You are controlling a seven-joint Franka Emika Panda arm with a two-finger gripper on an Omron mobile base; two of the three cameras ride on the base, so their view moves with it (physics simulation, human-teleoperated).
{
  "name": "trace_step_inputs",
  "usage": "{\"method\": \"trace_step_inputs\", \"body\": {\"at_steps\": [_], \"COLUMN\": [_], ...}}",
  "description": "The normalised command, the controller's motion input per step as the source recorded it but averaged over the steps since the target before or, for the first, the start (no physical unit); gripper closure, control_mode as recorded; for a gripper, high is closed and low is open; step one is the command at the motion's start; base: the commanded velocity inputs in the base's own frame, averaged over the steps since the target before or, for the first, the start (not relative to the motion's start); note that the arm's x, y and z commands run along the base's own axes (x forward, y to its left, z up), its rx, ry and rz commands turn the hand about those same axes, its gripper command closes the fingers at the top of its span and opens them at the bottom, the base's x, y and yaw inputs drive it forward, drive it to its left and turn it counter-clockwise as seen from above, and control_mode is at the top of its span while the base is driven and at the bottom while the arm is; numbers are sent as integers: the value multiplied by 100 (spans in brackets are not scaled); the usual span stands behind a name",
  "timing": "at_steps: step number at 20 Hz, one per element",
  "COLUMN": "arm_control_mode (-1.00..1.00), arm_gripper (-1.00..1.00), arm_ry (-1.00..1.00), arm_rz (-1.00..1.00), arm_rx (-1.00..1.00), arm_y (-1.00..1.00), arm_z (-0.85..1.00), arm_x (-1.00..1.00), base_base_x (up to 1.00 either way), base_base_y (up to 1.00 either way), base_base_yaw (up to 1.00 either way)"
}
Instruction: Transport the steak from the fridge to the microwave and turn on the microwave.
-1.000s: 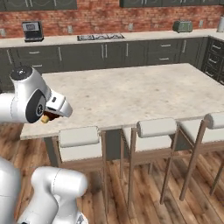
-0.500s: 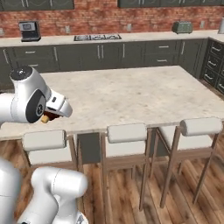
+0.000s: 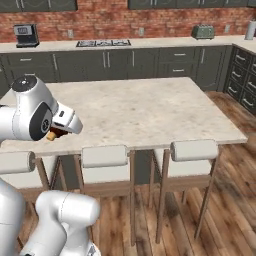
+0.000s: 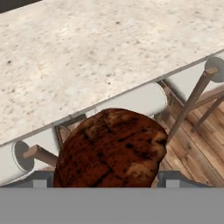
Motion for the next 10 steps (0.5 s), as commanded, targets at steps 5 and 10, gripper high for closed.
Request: {"method": "trace_step_inputs", "body": {"at_steps": [5,10], "arm_control_mode": [100,100], "arm_gripper": [100,100], "arm_ry": [0,0], "arm_rz": [0,0], "arm_rx": [0,0], "arm_y": [0,0], "arm_z": [0,0], "arm_x": [0,0], "base_base_x": [22,23], "base_base_y": [-72,-72], "base_base_yaw": [8,9]}}
